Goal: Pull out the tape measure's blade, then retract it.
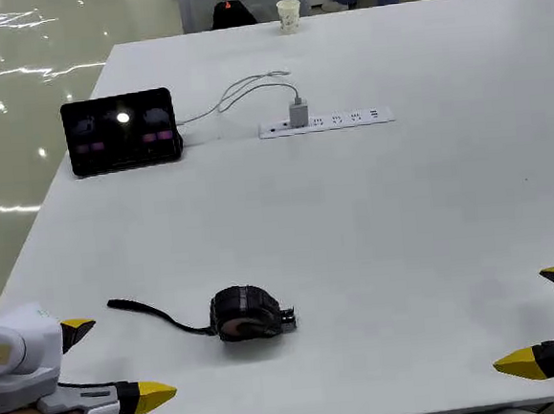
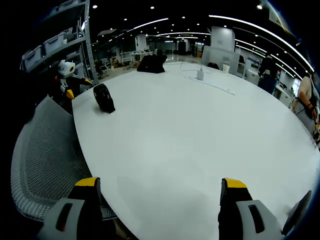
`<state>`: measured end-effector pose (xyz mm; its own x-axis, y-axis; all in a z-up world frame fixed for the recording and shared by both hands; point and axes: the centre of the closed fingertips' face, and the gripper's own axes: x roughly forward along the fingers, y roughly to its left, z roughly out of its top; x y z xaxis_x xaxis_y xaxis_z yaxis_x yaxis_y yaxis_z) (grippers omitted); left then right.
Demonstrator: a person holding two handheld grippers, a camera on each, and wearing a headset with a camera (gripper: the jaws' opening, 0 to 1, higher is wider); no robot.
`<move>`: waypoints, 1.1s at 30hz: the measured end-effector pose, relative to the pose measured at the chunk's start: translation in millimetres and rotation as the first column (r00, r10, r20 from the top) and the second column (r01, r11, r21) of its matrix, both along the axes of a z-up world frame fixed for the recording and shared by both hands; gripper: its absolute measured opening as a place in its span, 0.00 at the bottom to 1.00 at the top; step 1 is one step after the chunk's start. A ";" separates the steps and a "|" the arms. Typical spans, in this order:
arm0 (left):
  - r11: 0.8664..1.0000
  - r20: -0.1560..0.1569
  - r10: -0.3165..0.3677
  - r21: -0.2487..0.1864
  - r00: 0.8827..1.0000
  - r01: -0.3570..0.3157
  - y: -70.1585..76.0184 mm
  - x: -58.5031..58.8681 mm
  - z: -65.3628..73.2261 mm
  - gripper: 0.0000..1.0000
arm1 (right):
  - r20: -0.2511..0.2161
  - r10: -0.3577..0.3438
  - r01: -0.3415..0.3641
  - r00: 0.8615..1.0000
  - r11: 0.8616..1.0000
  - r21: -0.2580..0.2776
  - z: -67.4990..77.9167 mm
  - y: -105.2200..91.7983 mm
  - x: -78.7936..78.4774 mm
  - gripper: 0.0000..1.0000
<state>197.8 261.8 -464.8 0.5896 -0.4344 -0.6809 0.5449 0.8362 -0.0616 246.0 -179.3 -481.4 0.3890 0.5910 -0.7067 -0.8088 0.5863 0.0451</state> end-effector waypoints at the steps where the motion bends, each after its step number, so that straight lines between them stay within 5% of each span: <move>1: 1.000 -0.004 -0.007 0.003 1.000 0.007 -1.5 0.0 -0.7 0.99 | -0.007 0.005 -0.005 1.000 1.000 -0.001 -2.7 1.7 -0.4 0.99; 4: 1.000 0.012 -0.025 0.006 1.000 0.025 -6.1 2.6 1.5 0.99 | -0.036 0.061 -0.059 0.997 0.997 0.046 -4.7 14.9 -9.5 0.99; 8: 0.999 0.012 -0.053 0.009 0.999 0.053 -13.4 6.4 0.7 0.99 | -0.011 0.101 -0.100 0.995 0.994 0.041 -5.7 23.9 -11.6 0.99; 11: 0.996 0.021 -0.092 -0.004 0.996 0.092 -27.7 10.9 2.7 0.99 | -0.039 0.098 -0.097 0.994 0.995 0.030 -7.6 30.3 -11.3 0.99; 23: 0.975 0.022 -0.216 0.049 0.976 0.215 -48.7 29.1 4.7 0.99 | 0.033 0.162 -0.163 0.986 0.986 0.036 8.2 61.6 6.3 0.99; 29: 0.964 0.036 -0.263 0.041 0.964 0.262 -59.2 35.9 8.3 0.99 | 0.041 0.187 -0.189 0.981 0.981 0.036 9.9 71.4 12.1 0.99; 33: 0.952 0.024 -0.298 0.074 0.954 0.296 -62.1 41.3 6.0 0.99 | 0.049 0.198 -0.199 0.979 0.980 0.027 9.2 77.7 18.9 0.99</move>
